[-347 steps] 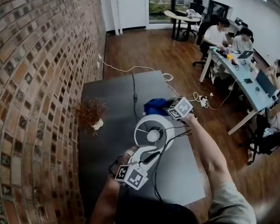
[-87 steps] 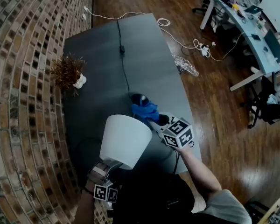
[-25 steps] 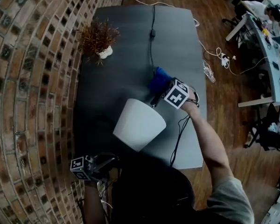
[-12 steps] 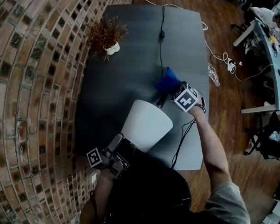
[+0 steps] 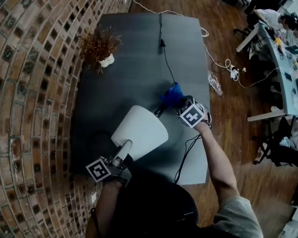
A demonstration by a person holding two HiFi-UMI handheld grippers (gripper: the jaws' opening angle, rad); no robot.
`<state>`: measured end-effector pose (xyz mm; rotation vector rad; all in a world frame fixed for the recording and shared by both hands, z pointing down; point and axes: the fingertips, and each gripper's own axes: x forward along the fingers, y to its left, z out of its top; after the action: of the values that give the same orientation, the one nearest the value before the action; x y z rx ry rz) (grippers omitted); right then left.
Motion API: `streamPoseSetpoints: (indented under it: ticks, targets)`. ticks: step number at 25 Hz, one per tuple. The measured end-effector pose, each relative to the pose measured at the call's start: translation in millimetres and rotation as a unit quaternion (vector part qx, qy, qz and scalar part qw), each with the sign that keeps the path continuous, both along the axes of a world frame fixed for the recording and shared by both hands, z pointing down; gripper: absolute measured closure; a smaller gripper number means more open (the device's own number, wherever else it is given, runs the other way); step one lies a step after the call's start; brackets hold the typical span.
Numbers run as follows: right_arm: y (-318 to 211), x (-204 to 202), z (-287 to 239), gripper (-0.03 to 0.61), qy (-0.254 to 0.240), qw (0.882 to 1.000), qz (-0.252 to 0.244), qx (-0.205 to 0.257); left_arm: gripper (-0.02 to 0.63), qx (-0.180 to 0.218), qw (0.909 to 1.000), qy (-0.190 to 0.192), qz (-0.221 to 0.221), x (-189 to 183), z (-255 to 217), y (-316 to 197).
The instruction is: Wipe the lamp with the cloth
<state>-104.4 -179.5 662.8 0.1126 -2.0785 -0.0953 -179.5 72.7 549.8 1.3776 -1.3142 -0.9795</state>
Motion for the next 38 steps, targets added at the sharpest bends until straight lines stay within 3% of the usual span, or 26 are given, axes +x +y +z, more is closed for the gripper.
streamPoseSetpoints:
  ticks: [1,2,3,5,7,8,9,10,11,12,14,16,18,21,23,27,29,31,34,36,38]
  targets:
    - [-1.1,7.5,-3.0,0.491,-0.014,1.000,0.015,-0.011,0.518,-0.001,0.9954,-0.089,0.035,4.3,-9.6,-3.7]
    - [-1.7,15.5,-6.8,0.491,-0.033,0.998,0.036,-0.028,0.522,0.000,0.9819,-0.175,0.071,9.3,-18.0,-6.5]
    - [-2.3,24.1,-11.8,0.491,-0.056,0.996,0.059,-0.047,0.524,0.002,0.9611,-0.255,0.107,14.8,-23.8,-8.0]
    - [-1.6,40.8,-26.2,0.491,-0.105,0.985,0.103,-0.085,0.530,0.007,0.9059,-0.387,0.173,24.2,-25.2,-5.9]
    - [8.4,43.9,-54.6,0.491,-0.182,0.962,0.134,-0.154,0.535,0.013,0.8536,-0.470,0.224,30.2,-18.5,0.4]
    - [17.1,37.4,-74.2,0.491,-0.231,0.940,0.142,-0.205,0.539,0.015,0.8363,-0.491,0.243,31.4,-13.7,3.8]
    - [27.2,26.8,-93.0,0.492,-0.276,0.915,0.146,-0.256,0.545,0.016,0.8259,-0.502,0.257,31.1,-8.7,7.0]
    - [38.9,13.8,-105.8,0.492,-0.306,0.892,0.146,-0.299,0.548,0.017,0.8220,-0.504,0.264,29.7,-4.5,9.6]
    - [52.6,-0.5,-108.6,0.492,-0.316,0.879,0.142,-0.328,0.548,0.018,0.8229,-0.501,0.267,27.6,-1.4,11.4]
    - [67.4,-14.6,-100.3,0.492,-0.307,0.878,0.133,-0.343,0.548,0.018,0.8256,-0.497,0.267,25.4,1.1,12.8]
    - [91.2,-33.7,-63.1,0.492,-0.259,0.899,0.118,-0.332,0.548,0.013,0.8251,-0.498,0.268,23.3,6.9,16.7]
    - [95.0,-32.0,-30.7,0.492,-0.213,0.926,0.118,-0.290,0.548,0.001,0.8168,-0.506,0.277,24.2,15.2,22.7]
    - [76.1,-10.6,-11.1,0.492,-0.178,0.943,0.141,-0.243,0.548,-0.011,0.8108,-0.510,0.287,25.0,24.5,28.4]
    - [31.6,34.7,13.1,0.491,-0.117,0.965,0.171,-0.161,0.549,-0.014,0.8134,-0.506,0.287,26.5,31.6,32.0]
    - [14.8,56.9,10.4,0.491,-0.093,0.971,0.182,-0.120,0.549,-0.011,0.8108,-0.508,0.290,30.9,33.0,30.6]
    - [-10.0,82.4,-23.9,0.491,-0.054,0.977,0.205,0.019,0.549,-0.008,0.8027,-0.517,0.298,38.8,34.2,26.7]
    - [5.4,57.9,-51.0,0.491,-0.099,0.977,0.187,0.010,0.549,-0.007,0.7993,-0.522,0.297,39.2,34.8,27.6]
    - [43.5,15.6,-66.4,0.491,-0.164,0.974,0.146,-0.058,0.549,-0.007,0.7956,-0.528,0.297,40.3,36.3,29.4]
    - [82.7,-28.9,-45.5,0.491,-0.187,0.972,0.089,-0.110,0.549,-0.008,0.7908,-0.535,0.297,41.7,37.9,31.2]
    - [71.2,-27.0,-27.0,0.490,-0.164,0.979,0.089,-0.083,0.549,-0.010,0.7906,-0.537,0.294,42.0,37.7,31.6]
    - [31.6,1.6,-16.6,0.491,-0.115,0.986,0.118,-0.016,0.551,-0.011,0.7924,-0.534,0.294,42.0,37.2,31.0]
